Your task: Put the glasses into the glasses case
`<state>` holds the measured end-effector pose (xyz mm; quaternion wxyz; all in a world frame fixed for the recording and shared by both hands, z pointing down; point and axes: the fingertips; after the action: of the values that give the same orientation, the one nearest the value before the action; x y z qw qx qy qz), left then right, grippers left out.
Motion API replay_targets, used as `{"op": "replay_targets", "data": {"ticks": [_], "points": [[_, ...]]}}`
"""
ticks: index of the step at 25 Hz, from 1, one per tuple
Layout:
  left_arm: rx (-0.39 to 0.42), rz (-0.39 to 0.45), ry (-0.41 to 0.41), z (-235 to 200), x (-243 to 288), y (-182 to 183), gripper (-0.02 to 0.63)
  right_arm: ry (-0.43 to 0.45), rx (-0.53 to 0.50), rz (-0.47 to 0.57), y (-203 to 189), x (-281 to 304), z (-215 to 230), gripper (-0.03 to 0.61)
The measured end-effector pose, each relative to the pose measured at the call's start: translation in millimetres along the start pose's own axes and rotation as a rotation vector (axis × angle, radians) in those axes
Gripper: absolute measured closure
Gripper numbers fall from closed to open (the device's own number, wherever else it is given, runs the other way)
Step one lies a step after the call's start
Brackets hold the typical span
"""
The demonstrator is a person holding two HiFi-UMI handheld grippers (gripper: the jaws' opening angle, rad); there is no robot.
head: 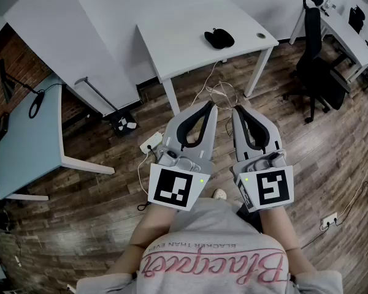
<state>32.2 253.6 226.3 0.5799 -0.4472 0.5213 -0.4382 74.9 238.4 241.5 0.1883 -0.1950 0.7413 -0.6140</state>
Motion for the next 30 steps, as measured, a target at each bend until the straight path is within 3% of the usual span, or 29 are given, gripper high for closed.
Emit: {"op": "replay_targets", "data": {"ticks": [17, 30], "points": [[-0.006, -0.003, -0.017, -23, -10, -3, 0.612, -0.038, 0.029, -0.001, -3, 16, -19, 0.566], [-0.047, -0.035, -0.087, -64, -24, -16, 0.612, -0.142, 0.061, -0.014, -6, 34, -46, 0.566]]}}
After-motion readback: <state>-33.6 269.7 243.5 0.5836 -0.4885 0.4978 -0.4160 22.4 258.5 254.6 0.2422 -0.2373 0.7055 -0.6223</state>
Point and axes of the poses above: the fingertips, and each gripper's own axes: x forward along the fingers, z to its right, y out of its top, and after that the axes turned 14 degrees about y, right-handed
